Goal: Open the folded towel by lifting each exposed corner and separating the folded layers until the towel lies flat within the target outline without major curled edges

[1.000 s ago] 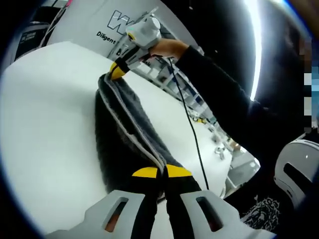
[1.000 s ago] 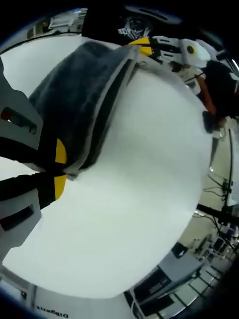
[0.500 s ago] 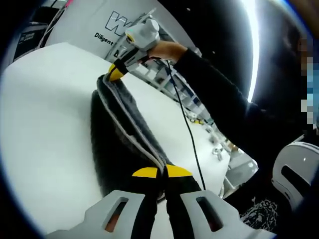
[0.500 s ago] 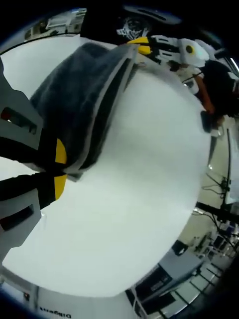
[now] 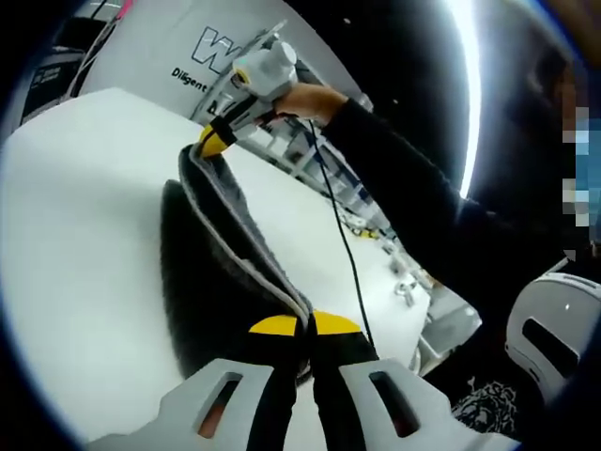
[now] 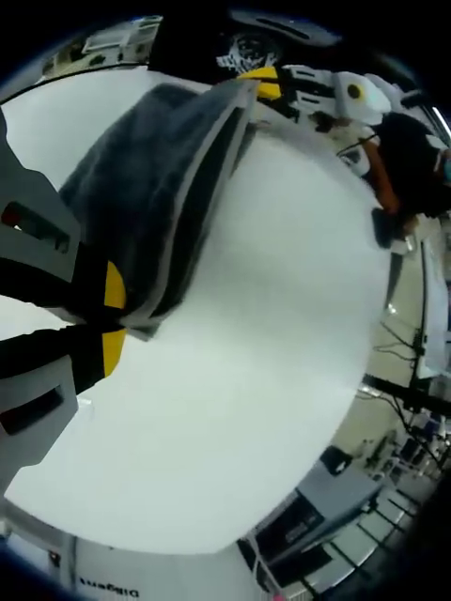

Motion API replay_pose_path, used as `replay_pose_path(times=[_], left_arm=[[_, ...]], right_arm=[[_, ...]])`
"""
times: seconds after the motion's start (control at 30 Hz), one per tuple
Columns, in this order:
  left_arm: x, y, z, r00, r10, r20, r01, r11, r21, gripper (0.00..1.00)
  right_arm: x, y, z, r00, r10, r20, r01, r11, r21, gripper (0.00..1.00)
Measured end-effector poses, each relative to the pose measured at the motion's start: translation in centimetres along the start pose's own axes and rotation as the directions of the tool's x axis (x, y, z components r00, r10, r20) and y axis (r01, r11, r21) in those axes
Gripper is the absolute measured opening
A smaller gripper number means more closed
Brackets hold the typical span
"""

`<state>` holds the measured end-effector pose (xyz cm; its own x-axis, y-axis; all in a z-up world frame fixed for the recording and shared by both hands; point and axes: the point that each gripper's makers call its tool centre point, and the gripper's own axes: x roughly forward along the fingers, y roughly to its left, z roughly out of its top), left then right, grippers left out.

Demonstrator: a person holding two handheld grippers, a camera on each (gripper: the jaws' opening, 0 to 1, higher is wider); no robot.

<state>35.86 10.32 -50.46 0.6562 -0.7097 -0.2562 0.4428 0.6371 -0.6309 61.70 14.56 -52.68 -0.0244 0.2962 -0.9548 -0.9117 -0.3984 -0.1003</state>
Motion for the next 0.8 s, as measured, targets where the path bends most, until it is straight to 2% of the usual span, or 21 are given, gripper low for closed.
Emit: replay_pose_path(times=[0.33,0.8], left_arm=[[0.0,-0.6,0.4,1.0,-0.011,0.013,0.011,1.0,0.021,0.02],[-0.1,-1.5,0.8,1.0,-0.015,0.02,0.014,0.999,0.051,0.02]], right_arm=[[-0.6,1.3,0.0,1.0,-0.015,-0.007,0.015,1.0,-0.002,0.01],[-1.5,1.4,0.0,1.0,-0.026,-0.003,0.026,1.0,0.003,0.01]])
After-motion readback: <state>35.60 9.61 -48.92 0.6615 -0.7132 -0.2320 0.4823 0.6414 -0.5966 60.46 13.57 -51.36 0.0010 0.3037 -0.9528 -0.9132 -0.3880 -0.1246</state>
